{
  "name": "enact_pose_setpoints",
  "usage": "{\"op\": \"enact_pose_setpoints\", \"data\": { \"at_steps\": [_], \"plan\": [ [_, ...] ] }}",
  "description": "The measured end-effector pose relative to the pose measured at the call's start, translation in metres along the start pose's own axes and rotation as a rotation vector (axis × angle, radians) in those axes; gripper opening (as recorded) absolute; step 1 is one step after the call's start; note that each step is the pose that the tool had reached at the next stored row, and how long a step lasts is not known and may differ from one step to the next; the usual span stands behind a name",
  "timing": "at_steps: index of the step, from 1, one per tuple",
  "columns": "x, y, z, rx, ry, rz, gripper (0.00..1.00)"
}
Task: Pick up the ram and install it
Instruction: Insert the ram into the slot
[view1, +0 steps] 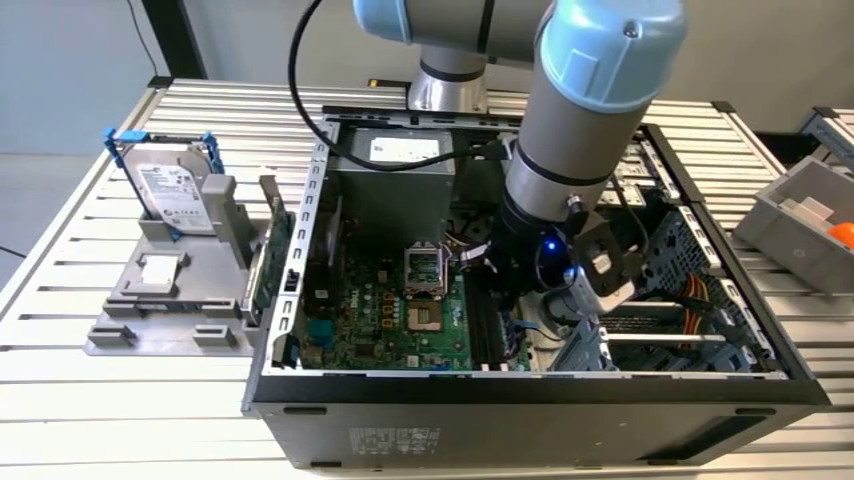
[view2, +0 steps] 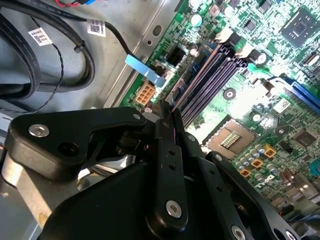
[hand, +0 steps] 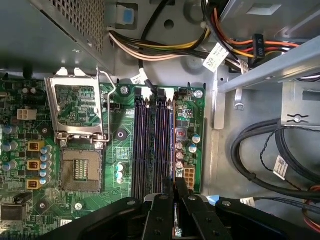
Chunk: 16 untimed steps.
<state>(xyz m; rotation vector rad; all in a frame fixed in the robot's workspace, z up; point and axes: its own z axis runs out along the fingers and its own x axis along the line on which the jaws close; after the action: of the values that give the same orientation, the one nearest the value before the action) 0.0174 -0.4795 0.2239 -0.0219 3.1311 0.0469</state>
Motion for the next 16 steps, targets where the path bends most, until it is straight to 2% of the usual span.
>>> {"op": "enact_pose_setpoints", "data": {
  "at_steps": [10,16],
  "plan": [
    [0.0014,0.0001,0.0043,0.0033,0.0002,-0.001,0.00],
    [0.0014,0.0023,0.0072,0.0044,0.0003,-0.001,0.00]
  ]
}}
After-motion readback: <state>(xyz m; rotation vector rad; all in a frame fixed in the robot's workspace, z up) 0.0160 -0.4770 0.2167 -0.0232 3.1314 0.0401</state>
